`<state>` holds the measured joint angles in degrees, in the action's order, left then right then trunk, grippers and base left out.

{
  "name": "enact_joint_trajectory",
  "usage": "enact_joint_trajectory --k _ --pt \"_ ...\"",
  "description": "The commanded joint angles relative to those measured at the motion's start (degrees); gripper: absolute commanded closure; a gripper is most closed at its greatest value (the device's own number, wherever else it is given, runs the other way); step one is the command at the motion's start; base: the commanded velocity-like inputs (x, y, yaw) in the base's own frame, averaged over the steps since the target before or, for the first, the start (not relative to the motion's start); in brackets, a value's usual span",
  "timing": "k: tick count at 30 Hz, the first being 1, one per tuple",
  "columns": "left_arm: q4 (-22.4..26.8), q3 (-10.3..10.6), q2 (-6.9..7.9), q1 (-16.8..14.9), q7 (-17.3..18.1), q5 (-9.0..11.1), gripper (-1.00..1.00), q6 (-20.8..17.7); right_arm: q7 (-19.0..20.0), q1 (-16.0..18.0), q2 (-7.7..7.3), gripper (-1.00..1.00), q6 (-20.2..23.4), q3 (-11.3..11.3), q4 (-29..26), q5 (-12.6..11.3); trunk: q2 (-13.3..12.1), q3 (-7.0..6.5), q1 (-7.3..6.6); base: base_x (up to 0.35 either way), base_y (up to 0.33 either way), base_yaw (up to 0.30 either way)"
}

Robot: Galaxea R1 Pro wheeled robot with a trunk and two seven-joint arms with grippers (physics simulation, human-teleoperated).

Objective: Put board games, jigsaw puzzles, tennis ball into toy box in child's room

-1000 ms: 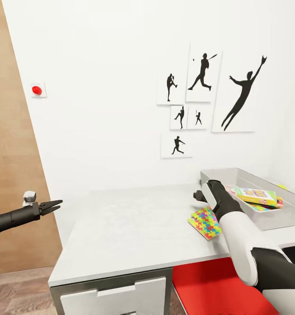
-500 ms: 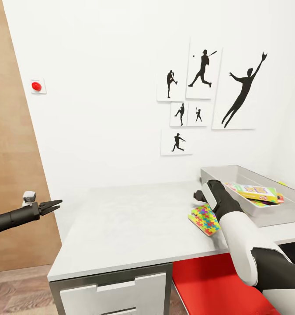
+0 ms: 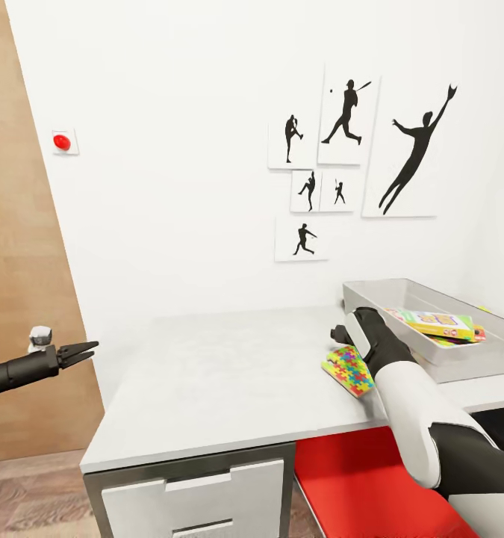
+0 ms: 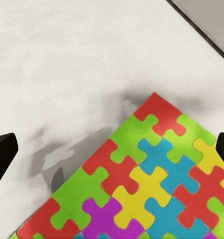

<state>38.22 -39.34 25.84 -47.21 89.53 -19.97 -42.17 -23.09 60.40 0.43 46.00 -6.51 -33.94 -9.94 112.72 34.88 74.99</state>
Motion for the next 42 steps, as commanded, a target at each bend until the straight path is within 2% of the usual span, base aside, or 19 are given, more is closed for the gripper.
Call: enact_joint_trajectory --k 1,9,12,25,32,42 --pt "0.03 -0.24 0.03 -0.08 0.47 -0.6 -1.0 -0.59 -0.49 0.04 0.04 -1.0 0.05 -0.17 -0.07 -0.61 0.03 0.07 -0.01 0.0 0.0 0.0" --pt "-0.26 -0.3 2.14 -0.08 0.47 -0.6 -1.0 -0.6 -0.48 0.12 0.01 -1.0 0.05 -0.17 -0.07 -0.61 0.03 0.07 -0.01 0.0 0.0 0.0" --pt "-0.31 -0.3 2.47 -0.08 0.47 -0.6 -1.0 -0.6 -0.49 0.26 -0.03 -1.0 0.05 -0.17 -0.07 -0.59 0.03 0.07 -0.01 0.0 0.0 0.0" --pt "-0.33 -0.3 2.64 -0.08 0.47 -0.6 -1.0 -0.6 -0.48 0.84 -1.18 -1.0 0.0 -0.12 -0.07 -0.55 0.03 0.07 -0.01 0.0 0.0 0.0" --pt "-0.34 -0.3 2.63 -0.08 0.47 -0.6 -1.0 -0.61 -0.52 0.86 -1.3 -1.0 -0.03 -0.16 -0.07 -0.52 0.03 0.07 -0.01 0.0 0.0 0.0" --pt "-0.34 -0.3 2.63 -0.08 0.47 -0.6 -1.0 -0.58 -0.54 1.15 -1.31 -1.0 -0.03 -0.13 -0.07 -0.52 4.04 1.86 2.19 0.0 0.0 0.0"
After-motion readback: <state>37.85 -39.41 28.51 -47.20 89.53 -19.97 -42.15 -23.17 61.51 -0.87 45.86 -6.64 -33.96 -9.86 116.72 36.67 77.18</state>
